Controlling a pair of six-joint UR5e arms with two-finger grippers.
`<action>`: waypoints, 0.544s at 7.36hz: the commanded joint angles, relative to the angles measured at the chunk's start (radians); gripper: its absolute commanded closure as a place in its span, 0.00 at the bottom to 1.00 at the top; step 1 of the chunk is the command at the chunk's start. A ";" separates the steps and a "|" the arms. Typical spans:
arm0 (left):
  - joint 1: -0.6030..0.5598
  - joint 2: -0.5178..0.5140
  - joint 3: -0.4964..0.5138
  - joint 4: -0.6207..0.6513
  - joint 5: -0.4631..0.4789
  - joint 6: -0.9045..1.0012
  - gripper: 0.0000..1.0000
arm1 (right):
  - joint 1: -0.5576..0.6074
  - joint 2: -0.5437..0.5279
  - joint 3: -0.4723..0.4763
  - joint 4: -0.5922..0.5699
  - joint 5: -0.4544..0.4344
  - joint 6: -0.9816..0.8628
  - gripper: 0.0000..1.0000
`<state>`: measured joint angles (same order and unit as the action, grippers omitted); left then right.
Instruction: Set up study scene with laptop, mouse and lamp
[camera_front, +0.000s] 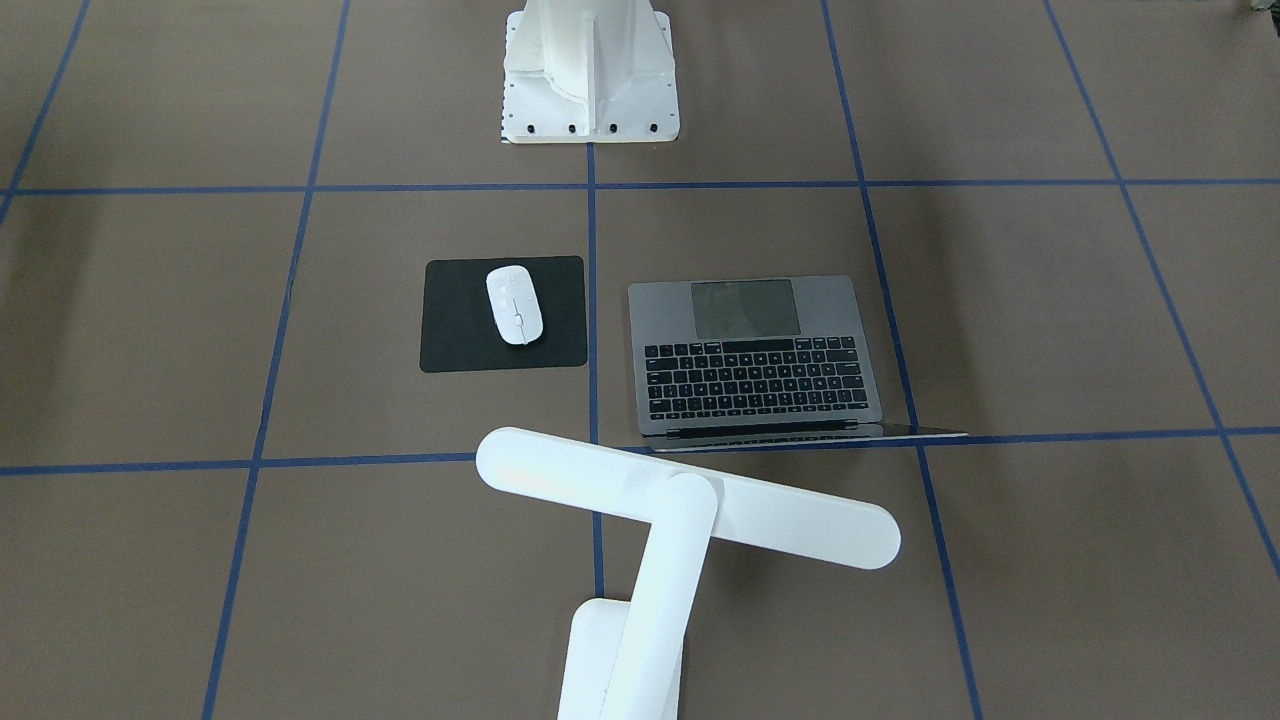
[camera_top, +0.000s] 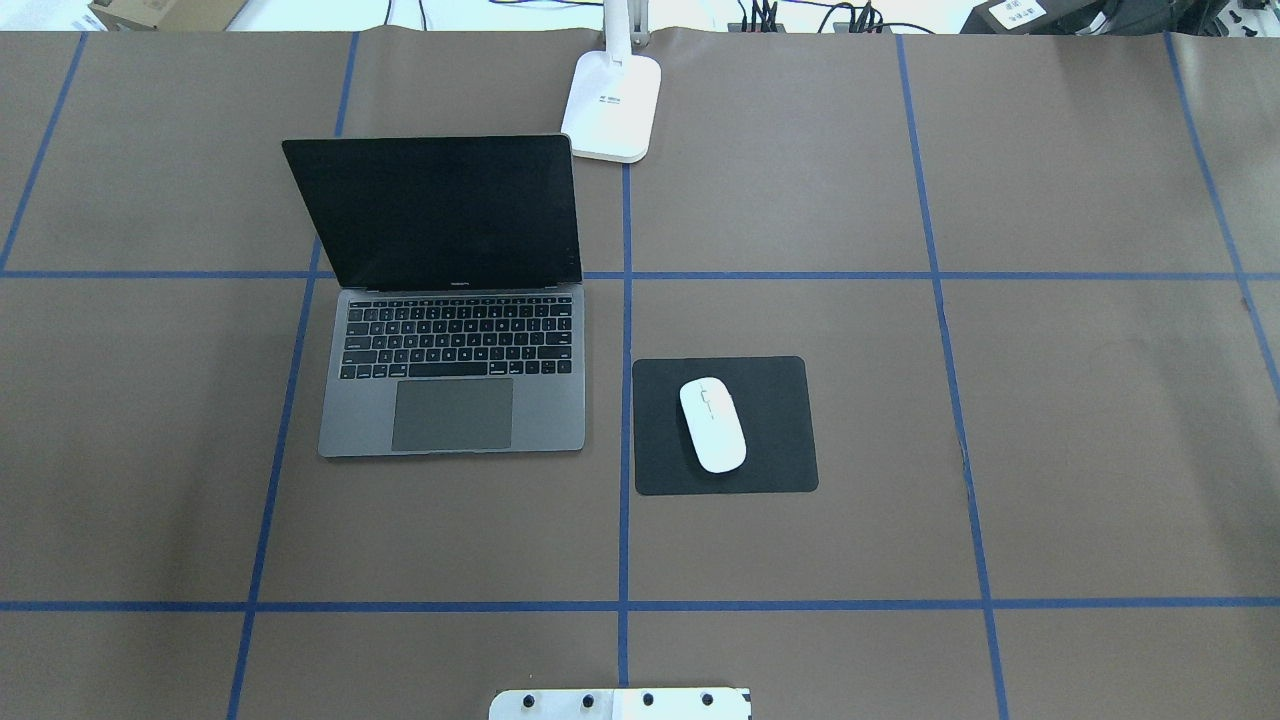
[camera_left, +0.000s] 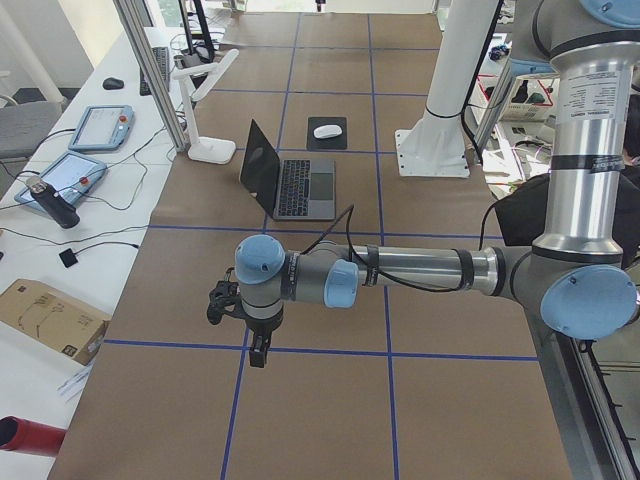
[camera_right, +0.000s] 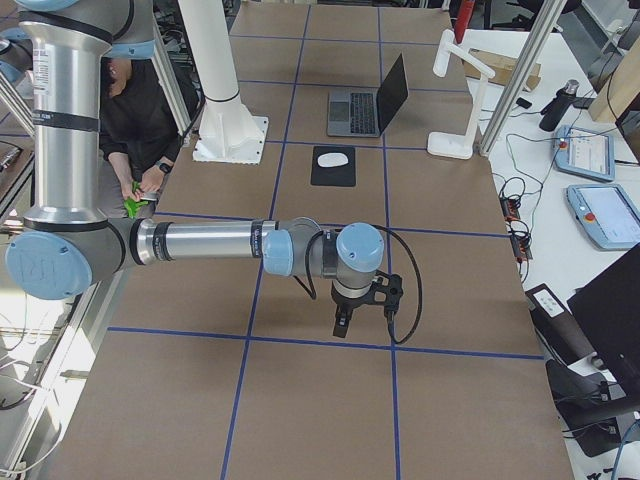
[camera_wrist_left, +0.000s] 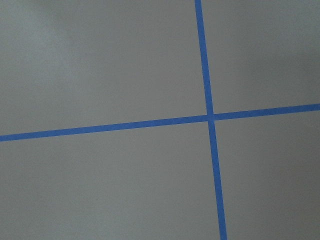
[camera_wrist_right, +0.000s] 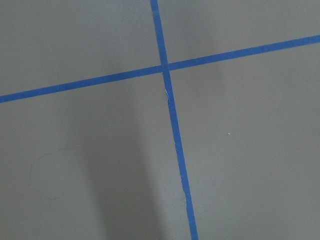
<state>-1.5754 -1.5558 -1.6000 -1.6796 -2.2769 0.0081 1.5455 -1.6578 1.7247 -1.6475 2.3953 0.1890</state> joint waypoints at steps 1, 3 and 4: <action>0.000 0.020 -0.041 -0.003 -0.001 -0.004 0.00 | 0.001 -0.004 0.013 -0.001 0.002 0.001 0.00; 0.000 0.097 -0.110 -0.003 -0.001 -0.005 0.00 | 0.001 -0.005 0.015 -0.001 0.002 0.000 0.00; 0.002 0.103 -0.115 -0.002 -0.001 -0.005 0.01 | 0.001 -0.007 0.012 -0.001 -0.001 0.000 0.00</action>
<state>-1.5750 -1.4777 -1.6922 -1.6821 -2.2779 0.0033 1.5462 -1.6629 1.7374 -1.6490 2.3970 0.1893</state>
